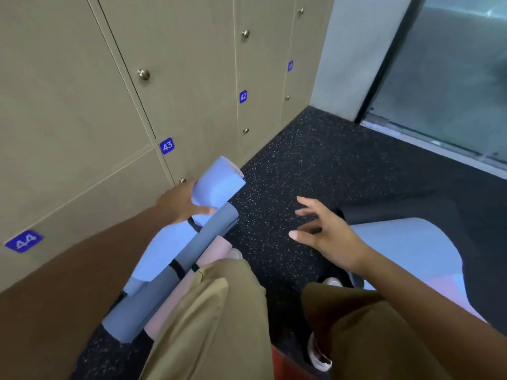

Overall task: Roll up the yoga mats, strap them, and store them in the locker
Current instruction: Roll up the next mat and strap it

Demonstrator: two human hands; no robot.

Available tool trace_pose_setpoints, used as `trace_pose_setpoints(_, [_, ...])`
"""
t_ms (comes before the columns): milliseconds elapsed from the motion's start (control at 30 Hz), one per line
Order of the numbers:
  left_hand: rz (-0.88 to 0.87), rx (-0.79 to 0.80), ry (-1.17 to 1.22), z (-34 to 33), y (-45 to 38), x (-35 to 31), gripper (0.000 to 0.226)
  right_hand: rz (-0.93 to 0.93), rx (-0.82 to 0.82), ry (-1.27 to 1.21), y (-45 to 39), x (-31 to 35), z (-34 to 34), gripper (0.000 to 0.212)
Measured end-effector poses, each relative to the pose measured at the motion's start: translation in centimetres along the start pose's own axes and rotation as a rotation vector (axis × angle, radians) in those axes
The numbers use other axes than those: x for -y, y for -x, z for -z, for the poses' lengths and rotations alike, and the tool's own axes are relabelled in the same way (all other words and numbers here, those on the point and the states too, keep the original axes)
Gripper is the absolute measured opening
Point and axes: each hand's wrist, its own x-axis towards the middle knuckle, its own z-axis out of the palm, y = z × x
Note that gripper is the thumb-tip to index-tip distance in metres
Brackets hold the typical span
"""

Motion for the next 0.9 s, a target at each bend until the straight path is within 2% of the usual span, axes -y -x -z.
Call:
trace_pose_setpoints(100, [0.036,0.039,-0.002,-3.0,-2.6,4.1,0.099,-0.016,0.064,0.066,-3.6,-1.6,-1.0,0.078])
trace_pose_setpoints(200, [0.139,0.046,-0.123,-5.8,-5.4,7.6,0.095,-0.019,0.126,0.107,-7.6,-3.4,-2.2,0.078])
trace_pose_setpoints(267, [0.211,0.034,-0.219,-7.5,-7.1,9.7,0.087,-0.021,0.164,0.131,-10.1,-4.6,-3.2,0.077])
trace_pose_setpoints(333, [0.331,0.011,-0.259,-10.8,-10.8,15.7,0.070,-0.025,0.201,0.148,-12.4,-5.9,-4.1,0.077])
trace_pose_setpoints(367, [0.376,0.002,-0.251,-12.2,-12.1,18.0,0.069,-0.029,0.216,0.154,-13.4,-6.5,-4.6,0.077])
trace_pose_setpoints(433, [0.418,-0.005,-0.274,-13.8,-13.7,20.8,0.090,-0.041,0.237,0.160,-14.9,-7.7,-5.3,0.076])
trace_pose_setpoints(467, [0.414,0.013,-0.301,-14.4,-14.1,21.9,0.090,-0.048,0.248,0.162,-15.5,-8.3,-5.7,0.075])
trace_pose_setpoints(567, [0.285,0.004,-0.366,-13.6,-13.2,19.4,0.090,-0.075,0.269,0.157,-16.6,-9.9,-6.4,0.073])
trace_pose_setpoints(700, [0.321,0.047,-0.471,-13.1,-13.1,17.0,0.068,-0.108,0.285,0.146,-16.8,-10.9,-6.8,0.072])
trace_pose_setpoints(900, [0.311,0.059,-0.423,-12.6,-12.3,16.1,0.067,-0.129,0.282,0.128,-16.6,-10.8,-6.9,0.070])
